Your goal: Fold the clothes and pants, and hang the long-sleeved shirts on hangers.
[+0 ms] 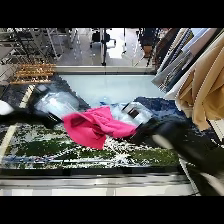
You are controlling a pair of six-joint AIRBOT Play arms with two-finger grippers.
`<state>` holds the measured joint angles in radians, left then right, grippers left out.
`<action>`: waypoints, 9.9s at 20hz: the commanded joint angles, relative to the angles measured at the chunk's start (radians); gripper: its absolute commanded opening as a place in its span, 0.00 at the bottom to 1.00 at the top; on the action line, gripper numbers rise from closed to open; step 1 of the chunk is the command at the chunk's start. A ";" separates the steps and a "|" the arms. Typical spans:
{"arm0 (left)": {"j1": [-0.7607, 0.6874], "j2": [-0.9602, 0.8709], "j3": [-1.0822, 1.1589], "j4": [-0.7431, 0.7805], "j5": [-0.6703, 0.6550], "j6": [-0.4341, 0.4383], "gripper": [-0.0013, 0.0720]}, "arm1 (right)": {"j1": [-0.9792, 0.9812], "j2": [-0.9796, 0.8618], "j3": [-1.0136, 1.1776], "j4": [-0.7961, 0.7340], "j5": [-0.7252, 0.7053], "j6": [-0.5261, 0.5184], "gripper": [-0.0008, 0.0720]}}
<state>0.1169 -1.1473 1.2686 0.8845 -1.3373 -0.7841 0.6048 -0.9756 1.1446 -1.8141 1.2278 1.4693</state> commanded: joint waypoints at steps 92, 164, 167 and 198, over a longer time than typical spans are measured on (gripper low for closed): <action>-0.141 -0.578 0.270 -0.084 0.581 -0.308 0.88 | -0.513 -0.689 0.503 0.312 -0.749 0.065 0.59; 0.539 0.198 0.478 -1.376 -0.177 -0.374 0.03 | -0.943 0.568 0.539 0.724 -0.274 -0.374 0.02; 0.561 0.185 0.476 -1.072 -0.169 -0.376 0.03 | -0.943 0.402 0.549 0.792 -0.241 -0.374 0.02; 0.137 -0.577 0.211 0.195 -0.318 -0.366 0.03 | -0.284 0.011 -0.356 0.932 0.357 -0.164 0.02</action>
<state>0.2665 -1.7191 1.5139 0.8989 -1.5909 -1.1656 0.1989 -1.0397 1.0443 -0.9222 1.5471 1.2602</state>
